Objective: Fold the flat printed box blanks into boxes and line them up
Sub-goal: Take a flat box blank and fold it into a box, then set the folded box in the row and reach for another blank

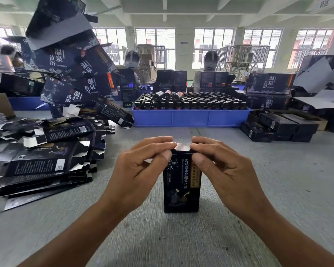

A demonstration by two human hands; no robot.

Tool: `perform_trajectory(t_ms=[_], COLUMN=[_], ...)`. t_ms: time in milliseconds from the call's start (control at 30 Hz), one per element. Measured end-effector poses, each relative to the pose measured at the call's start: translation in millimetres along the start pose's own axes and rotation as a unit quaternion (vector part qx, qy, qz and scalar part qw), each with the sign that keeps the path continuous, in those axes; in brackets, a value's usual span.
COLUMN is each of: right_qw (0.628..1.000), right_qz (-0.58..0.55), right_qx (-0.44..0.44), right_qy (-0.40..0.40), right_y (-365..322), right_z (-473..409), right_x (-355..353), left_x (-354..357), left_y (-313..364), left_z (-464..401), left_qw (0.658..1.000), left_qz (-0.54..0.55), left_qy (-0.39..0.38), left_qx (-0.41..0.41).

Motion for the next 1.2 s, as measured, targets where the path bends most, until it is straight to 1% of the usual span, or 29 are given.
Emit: perform_trajectory(t_ms=[67, 133, 267, 300, 367, 433, 500, 567, 600, 633, 700, 800, 833, 900, 967, 1033, 1067, 1133, 1200], right_qw=[1.0, 1.0, 0.999, 0.998, 0.994, 0.981, 0.964, 0.953, 0.946, 0.937, 0.922, 0.917, 0.917, 0.916, 0.907, 0.889, 0.877, 0.852, 0.828], right_qz=[0.002, 0.003, 0.046, 0.062, 0.087, 0.151, 0.217, 0.247, 0.265, 0.286, 0.323, 0.346, 0.354, 0.368, 0.385, 0.414, 0.432, 0.468, 0.502], right_qx=[0.0, 0.001, 0.007, 0.016, 0.061, 0.104, 0.11, 0.088, 0.077, 0.072, 0.069, 0.065, 0.067, 0.092, 0.134, 0.18, 0.199, 0.228, 0.248], right_qy=[-0.002, 0.0, 0.005, -0.002, -0.027, -0.066, -0.109, -0.151, -0.171, -0.188, -0.203, -0.185, -0.171, -0.134, -0.1, -0.081, -0.073, -0.054, -0.03], right_y=[0.1, 0.8, 6.2, 8.9, 15.3, 22.0, 25.0, 24.9, 25.2, 25.9, 27.1, 30.3, 32.3, 40.2, 53.8, 73.4, 84.0, 105.1, 125.0], right_z=[-1.0, -2.3, -0.2, 1.4, 4.2, 7.1, 10.8, 14.6, 16.4, 18.4, 20.6, 20.2, 18.2, 9.5, -5.9, -25.0, -34.5, -52.5, -69.2], right_x=[-0.8, -1.1, 2.1, 3.8, 7.3, 10.4, 14.1, 19.8, 22.7, 25.3, 29.0, 28.6, 26.2, 17.2, 2.4, -17.7, -29.5, -55.1, -81.5], left_x=[-1.2, -1.4, 2.5, 2.7, 1.3, -2.4, -7.4, -10.3, -10.0, -8.4, -3.3, 4.6, 6.4, 7.7, 12.4, 17.5, 19.7, 21.9, 17.6], left_y=[-1.5, -5.9, -12.4, -13.9, -19.3, -27.3, -39.1, -53.3, -59.6, -64.9, -69.7, -73.1, -75.3, -77.7, -81.1, -84.8, -84.8, -91.5, -93.4], left_z=[1.5, 2.3, 2.3, 2.0, 0.1, -3.0, -6.1, -5.6, -4.0, -2.2, -0.5, -0.1, 0.3, 3.2, 7.4, 9.5, 10.3, 9.4, 5.6], left_qw=[0.998, 0.998, 0.998, 0.997, 0.995, 0.994, 0.987, 0.96, 0.943, 0.931, 0.925, 0.935, 0.943, 0.962, 0.966, 0.957, 0.942, 0.919, 0.922], left_qz=[-0.043, -0.053, 0.0, 0.01, 0.008, -0.001, 0.025, 0.097, 0.128, 0.146, 0.156, 0.133, 0.101, -0.019, -0.141, -0.229, -0.29, -0.372, -0.37], left_qy=[-0.014, -0.026, -0.056, -0.064, -0.067, -0.036, 0.036, 0.109, 0.13, 0.138, 0.137, 0.095, 0.078, 0.023, -0.035, -0.08, -0.107, -0.127, -0.115], left_qx=[0.033, 0.034, -0.035, -0.05, -0.073, -0.099, -0.153, -0.24, -0.279, -0.304, -0.318, -0.314, -0.309, -0.272, -0.216, -0.157, -0.131, -0.041, 0.011])
Point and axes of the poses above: each hand's wrist, its own z-axis away from the middle knuckle, its own x-axis out of the palm, y = z × x, the point moved 2 cm from there along -z, towards the middle knuckle, and after that the axes turned 1 degree about -x, right-handed, at the moved point
